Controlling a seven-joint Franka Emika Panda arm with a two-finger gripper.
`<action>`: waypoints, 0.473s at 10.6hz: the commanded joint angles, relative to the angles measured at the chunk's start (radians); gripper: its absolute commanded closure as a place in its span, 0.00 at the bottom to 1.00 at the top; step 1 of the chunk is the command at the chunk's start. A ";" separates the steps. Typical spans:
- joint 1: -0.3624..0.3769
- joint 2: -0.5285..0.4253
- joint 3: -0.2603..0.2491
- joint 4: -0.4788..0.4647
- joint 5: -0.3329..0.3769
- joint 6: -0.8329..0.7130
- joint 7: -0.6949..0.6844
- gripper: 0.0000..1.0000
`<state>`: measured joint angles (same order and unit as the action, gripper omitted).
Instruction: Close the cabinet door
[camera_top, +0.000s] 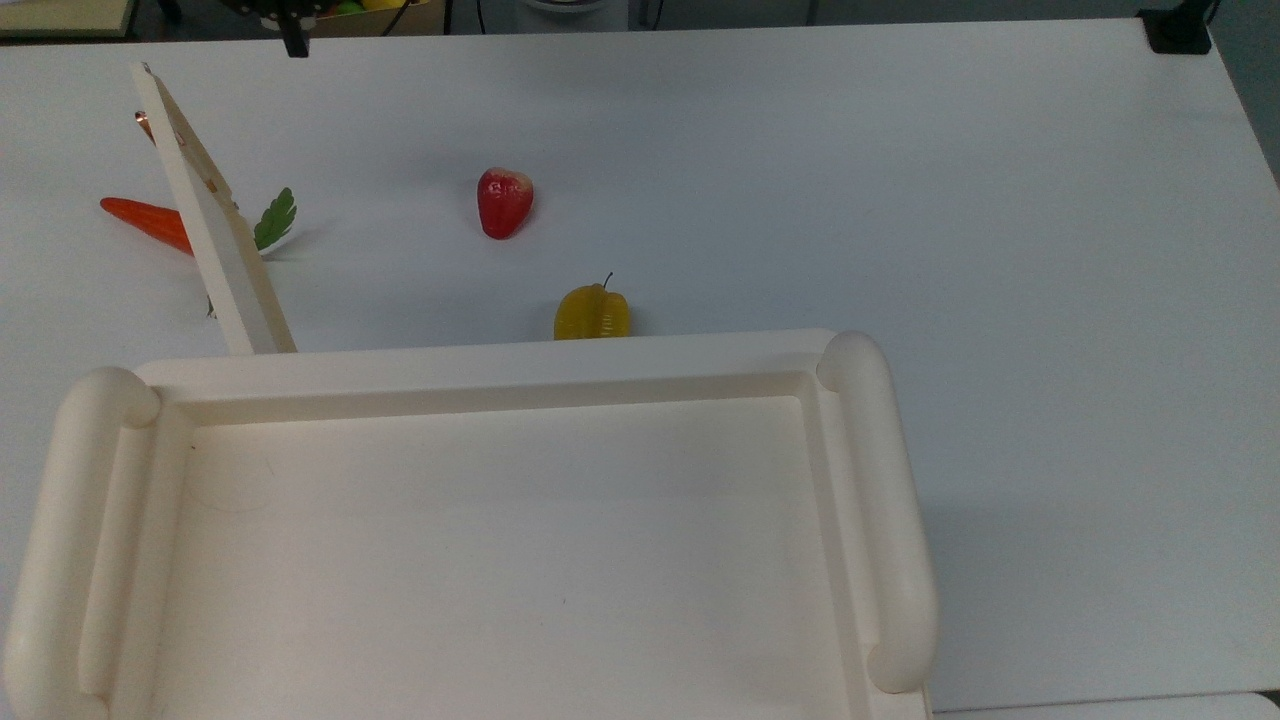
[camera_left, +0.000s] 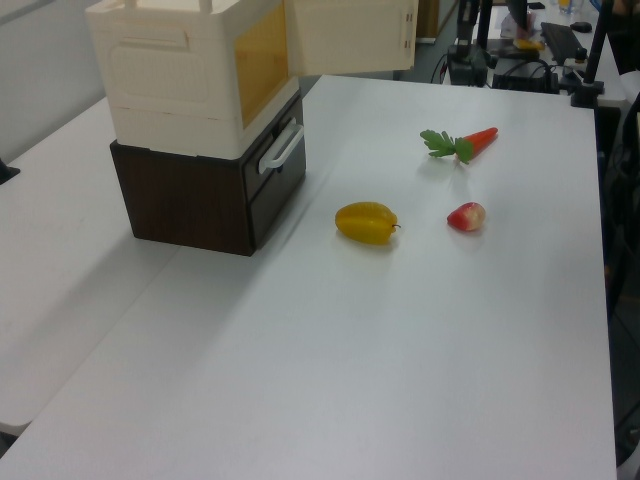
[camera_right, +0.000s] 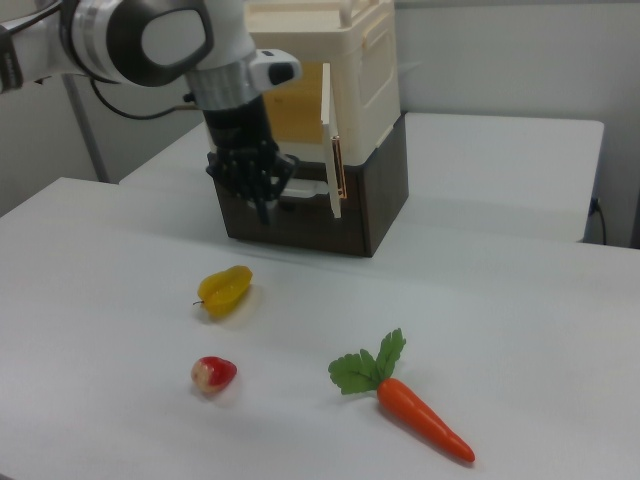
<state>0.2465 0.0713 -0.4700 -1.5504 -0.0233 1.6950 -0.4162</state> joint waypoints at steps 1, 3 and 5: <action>0.008 -0.018 -0.108 -0.022 -0.001 0.114 -0.285 1.00; 0.008 0.005 -0.168 -0.027 0.016 0.286 -0.363 1.00; 0.008 0.062 -0.205 -0.030 0.077 0.462 -0.415 1.00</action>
<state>0.2402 0.0824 -0.6326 -1.5620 -0.0071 1.9877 -0.7631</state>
